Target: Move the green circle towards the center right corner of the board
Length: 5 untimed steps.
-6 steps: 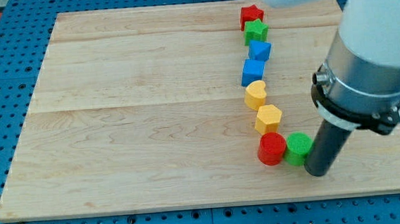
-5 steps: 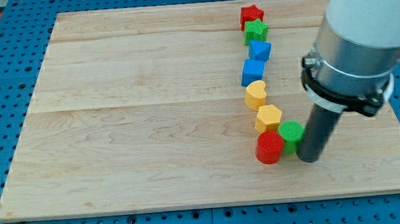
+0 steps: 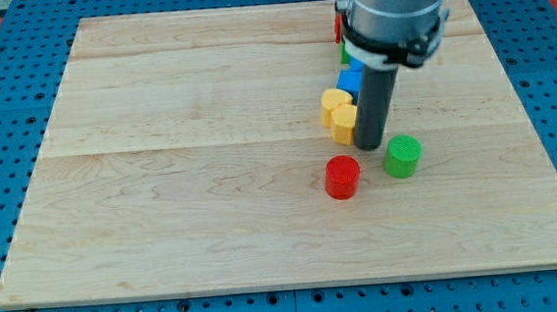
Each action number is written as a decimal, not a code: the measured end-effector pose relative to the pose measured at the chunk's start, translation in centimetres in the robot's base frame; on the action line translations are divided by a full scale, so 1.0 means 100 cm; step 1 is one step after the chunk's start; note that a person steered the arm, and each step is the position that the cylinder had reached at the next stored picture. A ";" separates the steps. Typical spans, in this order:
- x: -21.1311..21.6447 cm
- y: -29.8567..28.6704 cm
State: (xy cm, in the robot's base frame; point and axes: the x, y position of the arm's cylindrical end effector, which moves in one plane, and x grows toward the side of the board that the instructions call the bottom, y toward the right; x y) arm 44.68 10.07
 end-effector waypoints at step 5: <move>0.041 0.062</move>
